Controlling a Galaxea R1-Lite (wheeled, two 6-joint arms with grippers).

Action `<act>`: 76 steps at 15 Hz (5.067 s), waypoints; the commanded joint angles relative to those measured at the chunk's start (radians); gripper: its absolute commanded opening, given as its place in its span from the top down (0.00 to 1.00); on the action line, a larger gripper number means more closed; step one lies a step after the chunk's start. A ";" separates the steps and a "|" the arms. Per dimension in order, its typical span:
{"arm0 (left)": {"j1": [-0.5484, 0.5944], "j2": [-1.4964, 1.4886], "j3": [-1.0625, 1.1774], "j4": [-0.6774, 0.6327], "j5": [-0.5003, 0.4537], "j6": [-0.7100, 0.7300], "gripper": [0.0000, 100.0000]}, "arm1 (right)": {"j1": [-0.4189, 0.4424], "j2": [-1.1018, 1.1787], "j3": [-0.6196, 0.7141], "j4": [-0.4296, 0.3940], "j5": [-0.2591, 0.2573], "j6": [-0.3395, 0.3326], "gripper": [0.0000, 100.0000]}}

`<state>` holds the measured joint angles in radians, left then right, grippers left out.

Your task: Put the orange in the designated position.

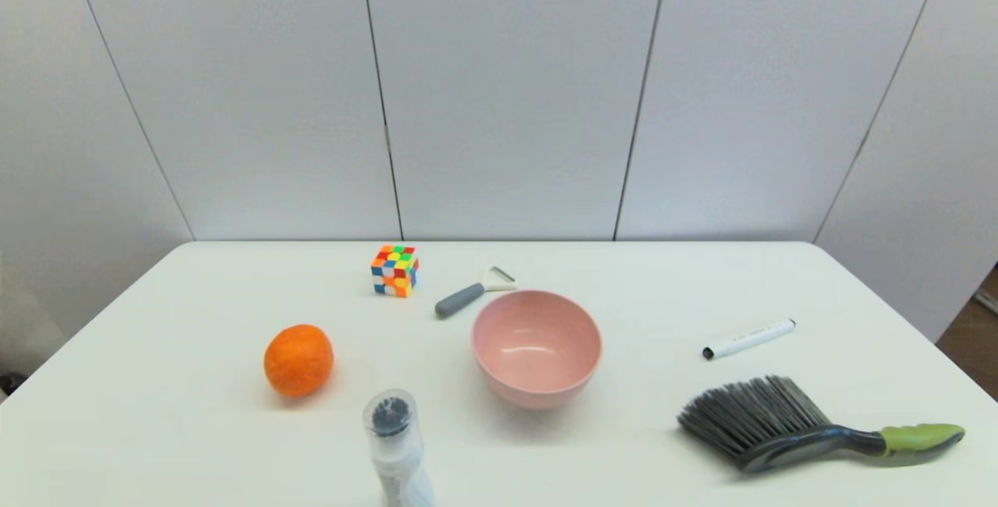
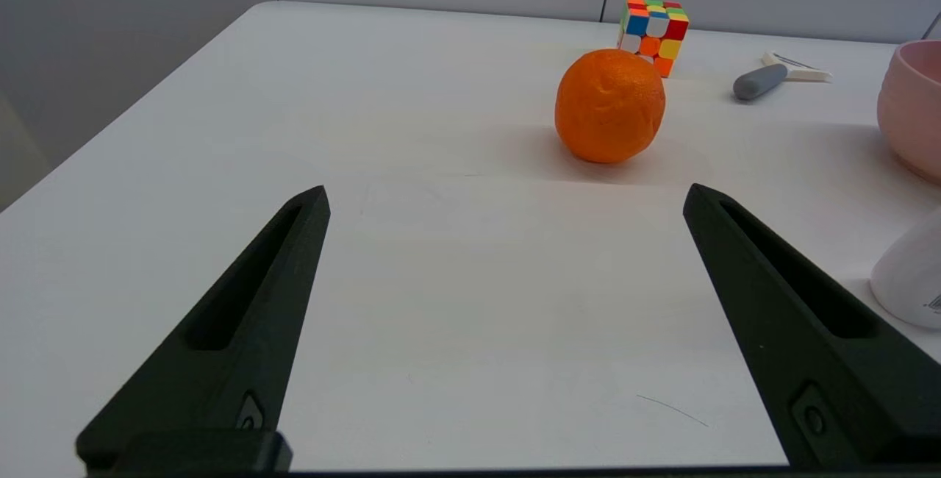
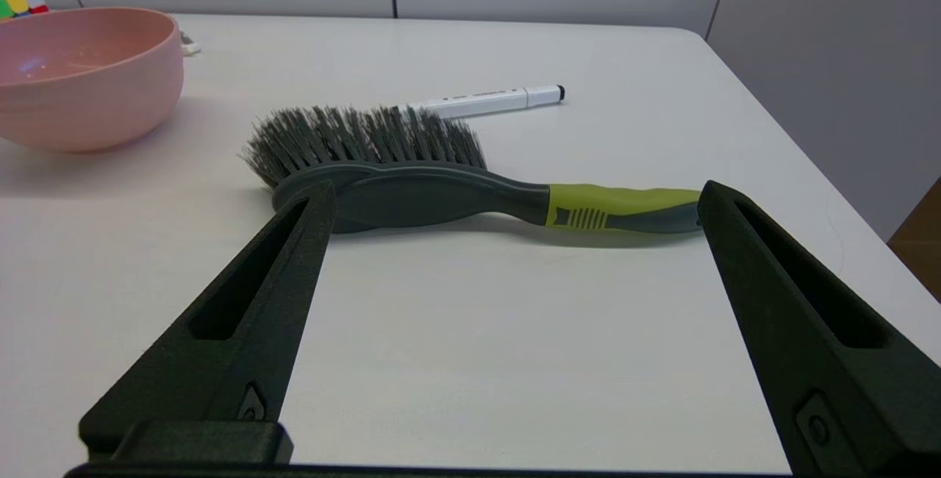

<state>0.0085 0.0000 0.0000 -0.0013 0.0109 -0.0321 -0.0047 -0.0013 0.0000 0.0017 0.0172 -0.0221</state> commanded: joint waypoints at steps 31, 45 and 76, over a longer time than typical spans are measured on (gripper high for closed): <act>0.001 0.040 -0.106 0.012 0.004 0.000 0.00 | 0.000 0.001 0.002 0.000 0.001 -0.001 0.00; -0.002 0.212 -0.416 0.067 -0.019 0.034 0.00 | 0.000 0.001 0.002 0.000 0.001 -0.001 0.00; -0.162 1.522 -1.083 0.494 -0.173 0.090 0.00 | -0.001 0.001 0.002 0.000 0.001 -0.001 0.00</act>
<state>-0.1509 1.4147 -1.0572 0.4838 -0.1611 0.0543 -0.0047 -0.0013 0.0000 0.0013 0.0177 -0.0230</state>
